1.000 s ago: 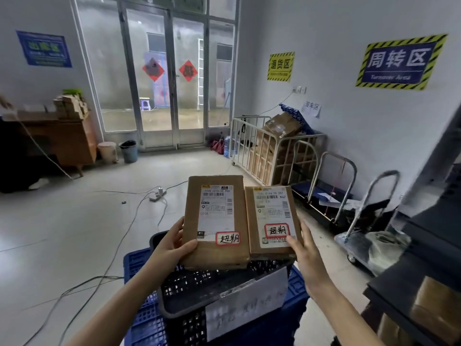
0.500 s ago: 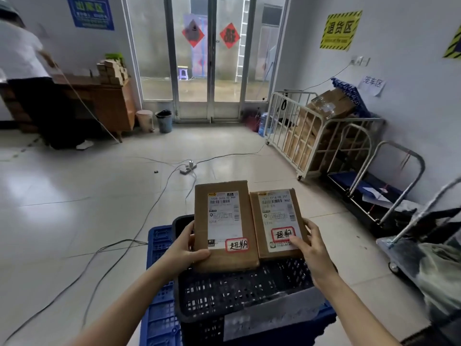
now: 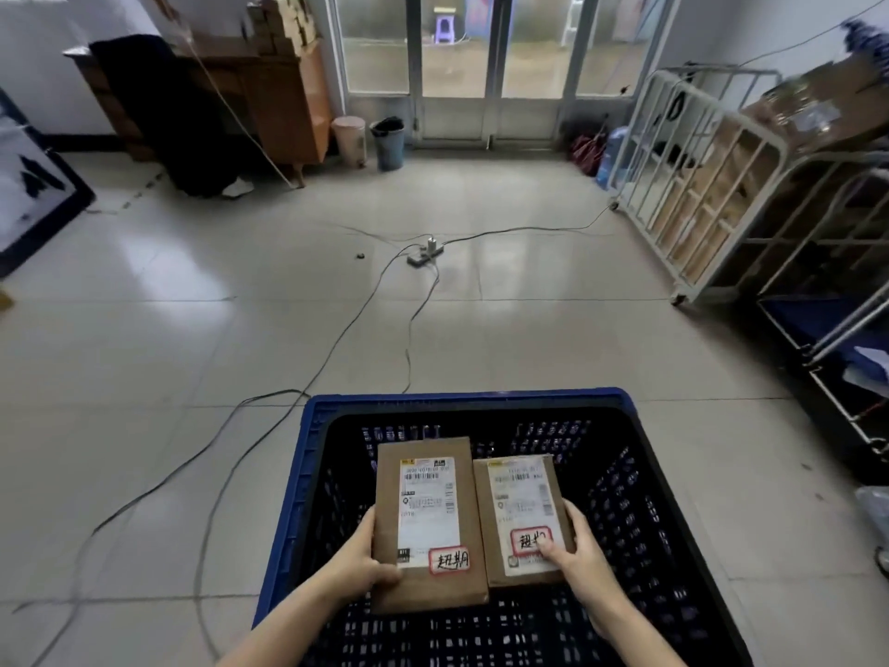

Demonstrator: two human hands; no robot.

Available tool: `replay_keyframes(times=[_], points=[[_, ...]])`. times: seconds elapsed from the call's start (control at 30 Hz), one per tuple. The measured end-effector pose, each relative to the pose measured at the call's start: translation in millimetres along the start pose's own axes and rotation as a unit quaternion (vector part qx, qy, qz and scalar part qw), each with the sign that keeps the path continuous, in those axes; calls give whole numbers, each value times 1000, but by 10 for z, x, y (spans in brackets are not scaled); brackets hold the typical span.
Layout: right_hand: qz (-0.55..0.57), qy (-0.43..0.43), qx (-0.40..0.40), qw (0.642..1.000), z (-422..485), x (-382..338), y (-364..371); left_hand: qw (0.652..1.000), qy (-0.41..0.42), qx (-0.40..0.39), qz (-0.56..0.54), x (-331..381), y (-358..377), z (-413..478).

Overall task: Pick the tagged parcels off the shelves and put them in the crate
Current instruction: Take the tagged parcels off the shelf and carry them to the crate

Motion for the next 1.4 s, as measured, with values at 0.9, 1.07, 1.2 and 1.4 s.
replay_keyframes(times=[0.9,1.07,1.2,1.4], points=[[-86,143,-51,985,791,1089,780,964,-185,180,71,-402,-130,841],[-183,125,-64,973,744,886,630,940,-154,237,189,-102,-135,791],[-240,72,-58,966,640,621,540,928,-90,243,268,152,-130,685],[-311,3,-29,950,395,114,467,904,-10,246,349,468,-138,364]])
Point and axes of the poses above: each hand's wrist, its own z-axis towards the middle knuckle, its own y-axis out of the palm, x = y × z, the point moved 5 cm from there along z, towards the middle knuckle, and after that the axes turned 14 degrees about -y, right-handed, at the moved point
